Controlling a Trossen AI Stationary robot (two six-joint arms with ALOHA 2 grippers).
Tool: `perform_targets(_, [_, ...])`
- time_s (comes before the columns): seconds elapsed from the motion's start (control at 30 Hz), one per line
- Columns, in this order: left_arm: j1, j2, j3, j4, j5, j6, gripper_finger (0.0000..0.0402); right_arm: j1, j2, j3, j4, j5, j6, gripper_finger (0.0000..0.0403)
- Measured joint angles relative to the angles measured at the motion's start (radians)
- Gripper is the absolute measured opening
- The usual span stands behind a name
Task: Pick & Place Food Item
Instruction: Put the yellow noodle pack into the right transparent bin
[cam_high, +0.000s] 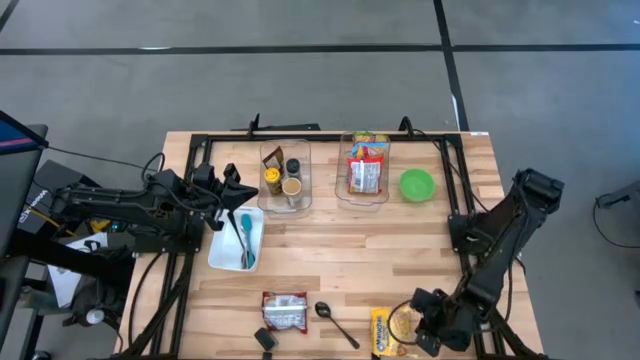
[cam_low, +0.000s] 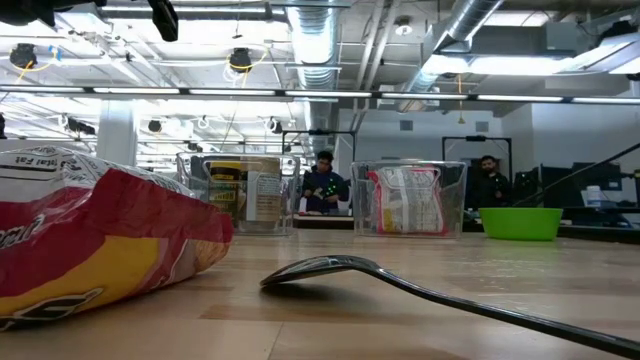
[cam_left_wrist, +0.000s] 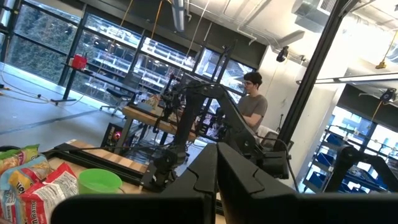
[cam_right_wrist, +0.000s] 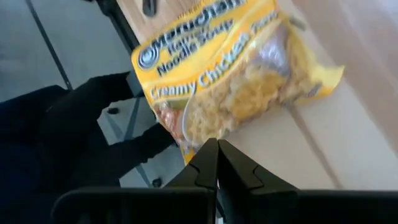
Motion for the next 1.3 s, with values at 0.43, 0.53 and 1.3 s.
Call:
perform_targets(0.43, [0.000, 0.000, 0.000, 0.000, 0.000, 0.000, 0.0004, 0.036, 0.176, 0.105, 0.032, 0.008, -0.111, 0.0003])
perform_targets(0.53, [0.000, 0.000, 0.000, 0.000, 0.000, 0.000, 0.0004, 0.025, 0.217, 0.153, 0.027, 0.008, -0.165, 0.0003])
perform_targets(1.3, [0.000, 0.000, 0.000, -0.001, 0.000, 0.000, 0.0004, -0.025, 0.375, 0.393, -0.160, 0.031, -0.342, 0.0003])
